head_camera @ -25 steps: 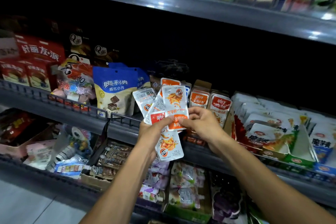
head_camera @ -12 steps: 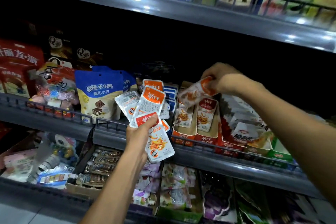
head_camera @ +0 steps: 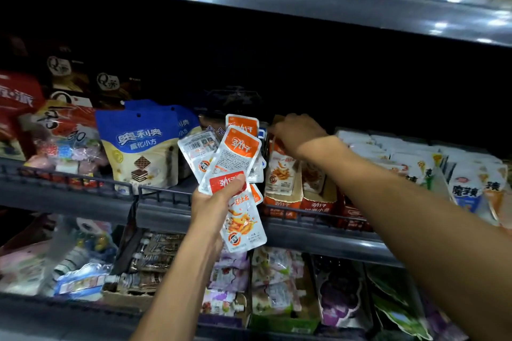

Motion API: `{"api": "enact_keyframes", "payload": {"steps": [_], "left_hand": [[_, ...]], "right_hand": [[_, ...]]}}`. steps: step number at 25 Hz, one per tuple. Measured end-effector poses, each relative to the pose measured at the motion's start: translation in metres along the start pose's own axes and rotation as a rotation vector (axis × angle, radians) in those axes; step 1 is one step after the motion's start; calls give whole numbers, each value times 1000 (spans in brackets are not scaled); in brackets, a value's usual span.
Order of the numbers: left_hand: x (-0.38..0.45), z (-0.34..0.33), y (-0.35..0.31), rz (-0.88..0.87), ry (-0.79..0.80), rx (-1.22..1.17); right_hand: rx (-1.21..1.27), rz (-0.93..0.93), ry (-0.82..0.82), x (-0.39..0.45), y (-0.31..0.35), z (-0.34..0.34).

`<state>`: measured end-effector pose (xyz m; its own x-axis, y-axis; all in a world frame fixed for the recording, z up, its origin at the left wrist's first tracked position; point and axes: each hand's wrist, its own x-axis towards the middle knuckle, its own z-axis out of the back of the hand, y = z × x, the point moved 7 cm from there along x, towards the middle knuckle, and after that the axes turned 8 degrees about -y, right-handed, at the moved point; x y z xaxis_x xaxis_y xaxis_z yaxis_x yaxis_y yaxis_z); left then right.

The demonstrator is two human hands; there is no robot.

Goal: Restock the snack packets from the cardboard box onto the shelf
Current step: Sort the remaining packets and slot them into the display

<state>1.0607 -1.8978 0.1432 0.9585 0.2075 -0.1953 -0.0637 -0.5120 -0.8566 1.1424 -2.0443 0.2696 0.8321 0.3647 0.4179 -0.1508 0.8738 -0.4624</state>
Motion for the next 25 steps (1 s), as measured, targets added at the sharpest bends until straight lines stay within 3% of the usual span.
{"api": "enact_keyframes", "payload": {"steps": [3,5,6,8,10,12,16,22,25], "left_hand": [[-1,-1,1,3,18,14],[-2,-7,1,-14,39,27],[-2,-9,1,-27,41,31],[-3,-11,2,-45,29,40],[-4,-12,4,-45,14,40],[-5,-13,7,-37,15,39],[-14,-21,8,-12,57,33],[-19,-26,2,4,89,-6],[-17,-21,4,31,44,-48]], "right_hand": [[-29,-39,-73,-3,-3,-15],[122,-191,-129,-8,-9,-17],[344,-341,-182,-13,-14,-10],[1045,-639,-191,-27,-15,-4],[1481,-699,-72,-42,3,0],[1563,-646,26,-52,14,0],[1622,-751,-8,-55,6,-5],[1919,-1007,-191,-44,-16,-5],[1900,-1101,-404,-47,-44,6]]}}
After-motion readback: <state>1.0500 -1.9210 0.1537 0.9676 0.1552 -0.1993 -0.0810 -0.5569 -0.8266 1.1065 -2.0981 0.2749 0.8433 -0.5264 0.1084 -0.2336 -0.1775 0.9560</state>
